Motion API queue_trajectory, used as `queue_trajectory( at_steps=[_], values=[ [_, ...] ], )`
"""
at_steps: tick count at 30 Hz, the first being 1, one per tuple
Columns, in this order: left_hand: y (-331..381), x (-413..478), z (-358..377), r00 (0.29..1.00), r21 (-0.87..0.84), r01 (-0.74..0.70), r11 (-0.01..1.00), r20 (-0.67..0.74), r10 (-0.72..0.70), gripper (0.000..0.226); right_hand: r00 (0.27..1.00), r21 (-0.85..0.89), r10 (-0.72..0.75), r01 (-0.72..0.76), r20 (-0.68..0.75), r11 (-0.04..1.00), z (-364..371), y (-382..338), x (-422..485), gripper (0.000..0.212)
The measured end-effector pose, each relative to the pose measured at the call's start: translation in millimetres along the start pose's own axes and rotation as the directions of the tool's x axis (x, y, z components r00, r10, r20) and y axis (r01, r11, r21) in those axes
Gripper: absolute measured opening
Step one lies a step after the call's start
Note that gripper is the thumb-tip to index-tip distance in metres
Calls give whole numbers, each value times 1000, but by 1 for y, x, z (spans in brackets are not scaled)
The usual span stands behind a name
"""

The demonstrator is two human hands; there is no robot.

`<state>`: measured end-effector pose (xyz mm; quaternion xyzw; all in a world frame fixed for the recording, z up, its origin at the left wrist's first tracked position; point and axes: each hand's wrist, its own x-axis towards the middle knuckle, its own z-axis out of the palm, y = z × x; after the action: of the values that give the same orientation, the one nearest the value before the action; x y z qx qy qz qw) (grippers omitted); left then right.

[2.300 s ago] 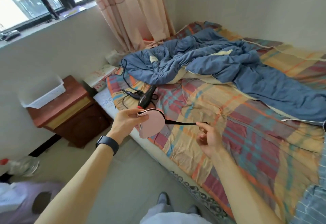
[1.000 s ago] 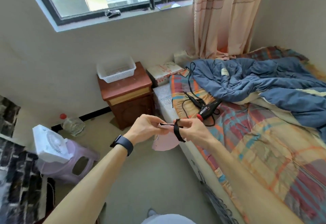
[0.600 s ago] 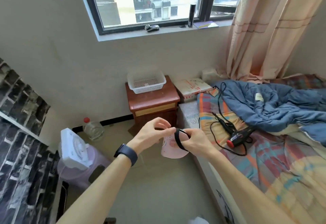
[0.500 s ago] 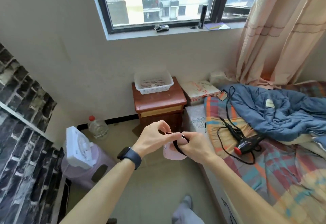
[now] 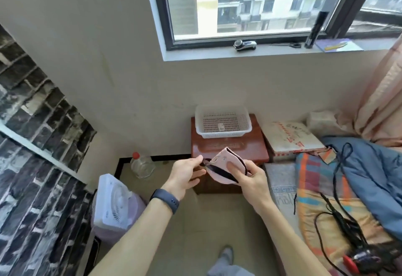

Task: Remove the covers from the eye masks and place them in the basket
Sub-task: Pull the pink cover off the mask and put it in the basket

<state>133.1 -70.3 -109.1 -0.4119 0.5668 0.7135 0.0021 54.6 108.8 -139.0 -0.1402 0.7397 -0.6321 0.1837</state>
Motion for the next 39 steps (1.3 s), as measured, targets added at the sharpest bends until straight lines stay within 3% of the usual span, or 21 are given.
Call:
queue_trajectory(
  at_steps=[2,4,8,10,14,17,20,23,28,31,36,39],
  values=[
    [51,73,7,1000,93,25,995,3,-25,29,999,-18,41,-40,32,999,6,-3,100,18],
    [66,76,6,999,152,-18,988,35,13,36,995,-24,55,-53,82,998,9,-13,110,23],
    [76,99,-3,978,187,-87,979,205,48,23,964,162,193,-224,184,961,15,0,130,20],
    [69,107,-7,958,232,-174,957,267,110,23,941,240,250,-303,228,922,12,7,131,30],
    [76,159,-8,958,289,-242,926,220,182,24,872,239,346,-439,347,866,22,17,170,39],
    [88,210,-5,972,372,-153,916,223,72,16,851,216,381,-473,361,854,33,24,207,40],
    [107,254,-5,965,410,-16,912,245,-93,23,850,189,416,-489,324,852,47,24,242,39],
    [128,293,-18,941,446,-3,895,304,-148,25,844,192,482,-526,233,828,58,21,271,45],
    [143,349,-28,883,558,-196,807,458,-103,28,838,153,524,-544,152,825,77,29,307,52],
    [142,378,-23,908,525,-169,834,412,-76,18,827,208,554,-561,97,801,87,35,318,44],
    [130,420,-23,941,474,-58,879,320,-111,9,782,171,599,-574,-175,800,89,60,335,23],
    [124,438,-18,949,489,-33,872,289,-126,19,763,199,624,-594,-166,779,87,74,353,20]
  ],
)
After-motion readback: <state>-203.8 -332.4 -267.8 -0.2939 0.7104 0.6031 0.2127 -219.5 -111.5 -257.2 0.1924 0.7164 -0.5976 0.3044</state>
